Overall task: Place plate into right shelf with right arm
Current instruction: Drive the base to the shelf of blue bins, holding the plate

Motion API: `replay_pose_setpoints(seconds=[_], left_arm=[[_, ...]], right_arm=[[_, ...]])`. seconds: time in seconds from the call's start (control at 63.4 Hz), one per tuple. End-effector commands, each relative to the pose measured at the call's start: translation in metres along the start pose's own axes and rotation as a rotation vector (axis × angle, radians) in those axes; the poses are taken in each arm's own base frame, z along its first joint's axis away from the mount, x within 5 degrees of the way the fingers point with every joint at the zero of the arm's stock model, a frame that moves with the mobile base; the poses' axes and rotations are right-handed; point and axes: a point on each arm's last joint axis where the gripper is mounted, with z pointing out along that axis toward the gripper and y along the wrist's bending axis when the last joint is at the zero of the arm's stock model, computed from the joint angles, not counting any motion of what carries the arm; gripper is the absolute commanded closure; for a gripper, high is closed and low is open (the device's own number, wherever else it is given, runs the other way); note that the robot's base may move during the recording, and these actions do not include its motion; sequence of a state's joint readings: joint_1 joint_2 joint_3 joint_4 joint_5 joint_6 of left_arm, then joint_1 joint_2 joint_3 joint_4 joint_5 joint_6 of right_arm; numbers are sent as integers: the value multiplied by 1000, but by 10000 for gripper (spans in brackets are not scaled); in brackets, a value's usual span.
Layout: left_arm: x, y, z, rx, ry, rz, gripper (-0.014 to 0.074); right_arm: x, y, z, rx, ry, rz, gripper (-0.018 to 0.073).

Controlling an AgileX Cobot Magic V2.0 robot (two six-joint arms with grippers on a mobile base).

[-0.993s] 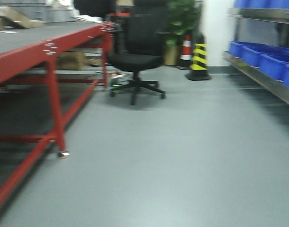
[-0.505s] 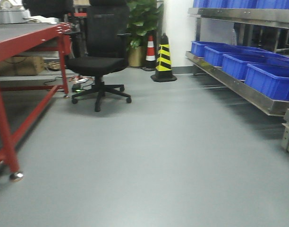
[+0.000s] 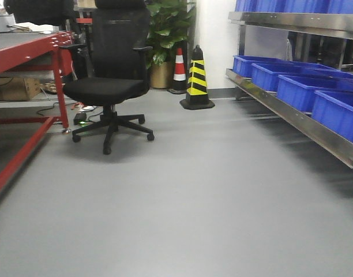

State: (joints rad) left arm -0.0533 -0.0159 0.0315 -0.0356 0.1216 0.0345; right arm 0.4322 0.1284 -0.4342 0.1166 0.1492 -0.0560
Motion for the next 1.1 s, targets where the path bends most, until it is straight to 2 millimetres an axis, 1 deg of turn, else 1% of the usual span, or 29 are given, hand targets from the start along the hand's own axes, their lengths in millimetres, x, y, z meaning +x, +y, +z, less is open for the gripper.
replay_pose_setpoints(seconds=[0.0,1.088], left_arm=[[-5,0,0,-3,-83,-9,643],[-5,0,0,-3,-83,-9,643]], right_arm=[[-18,0,1,10,-113,-9,503],[-17,0,0,10,-113,-9,503]])
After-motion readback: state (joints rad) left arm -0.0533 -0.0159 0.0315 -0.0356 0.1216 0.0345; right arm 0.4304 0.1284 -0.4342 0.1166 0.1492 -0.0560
